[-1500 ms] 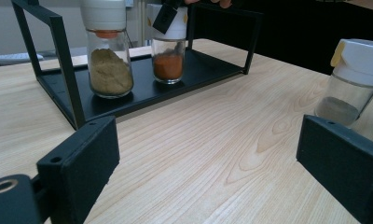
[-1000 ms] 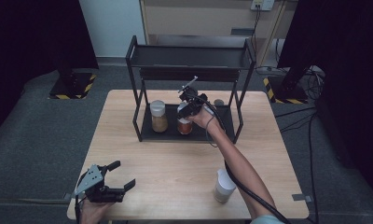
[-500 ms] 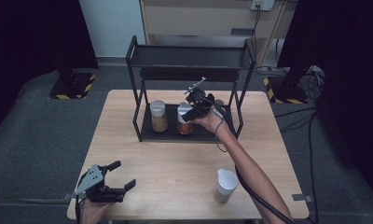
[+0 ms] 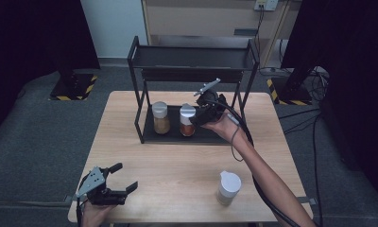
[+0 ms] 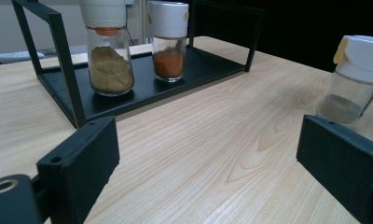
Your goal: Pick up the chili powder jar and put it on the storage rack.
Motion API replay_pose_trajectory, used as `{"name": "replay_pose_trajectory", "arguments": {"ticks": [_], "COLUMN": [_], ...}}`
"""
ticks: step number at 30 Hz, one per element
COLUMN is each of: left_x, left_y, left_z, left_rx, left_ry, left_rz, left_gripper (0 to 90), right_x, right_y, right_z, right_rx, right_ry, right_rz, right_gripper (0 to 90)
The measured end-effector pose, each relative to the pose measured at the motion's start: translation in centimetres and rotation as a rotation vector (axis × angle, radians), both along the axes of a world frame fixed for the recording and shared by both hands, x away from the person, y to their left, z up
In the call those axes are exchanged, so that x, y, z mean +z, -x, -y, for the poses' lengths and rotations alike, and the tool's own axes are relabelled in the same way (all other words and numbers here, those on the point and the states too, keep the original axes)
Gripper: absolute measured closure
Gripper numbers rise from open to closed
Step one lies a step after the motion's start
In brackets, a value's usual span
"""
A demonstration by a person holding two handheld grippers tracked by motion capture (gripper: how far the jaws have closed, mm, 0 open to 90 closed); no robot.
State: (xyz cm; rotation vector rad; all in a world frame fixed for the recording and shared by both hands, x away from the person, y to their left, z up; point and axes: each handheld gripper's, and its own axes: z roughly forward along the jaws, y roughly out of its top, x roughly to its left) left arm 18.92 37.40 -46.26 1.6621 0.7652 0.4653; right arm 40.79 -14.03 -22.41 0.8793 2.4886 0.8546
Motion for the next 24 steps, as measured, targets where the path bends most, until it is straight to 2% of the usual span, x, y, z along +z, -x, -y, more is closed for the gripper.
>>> {"name": "replay_pose_trajectory", "arguments": {"ticks": [6,12,19,24], "left_x": [0.0,0.0,0.0,0.0], "left_y": [0.0,0.0,0.0,0.0], "left_z": [0.0,0.0,0.0,0.1], "left_rx": [0.0,0.0,0.001,0.001], "left_ry": [-0.004,0.0,0.0,-0.003], "left_rz": [0.001,0.0,-0.002,-0.004], "left_gripper": [4.9,4.9,4.8,4.8], "right_x": [1.0,1.5,1.2,0.5], "right_y": [2.6,5.7,8.9,11.5], "right_z": [1.5,3.6,7.2,9.9], "right_rx": [0.025,0.043,0.04,0.042], "right_ry": [-0.031,-0.072,-0.145,-0.195], "right_rz": [0.029,0.08,0.13,0.166], "right_gripper": [7.9,7.5,7.7,7.9]}}
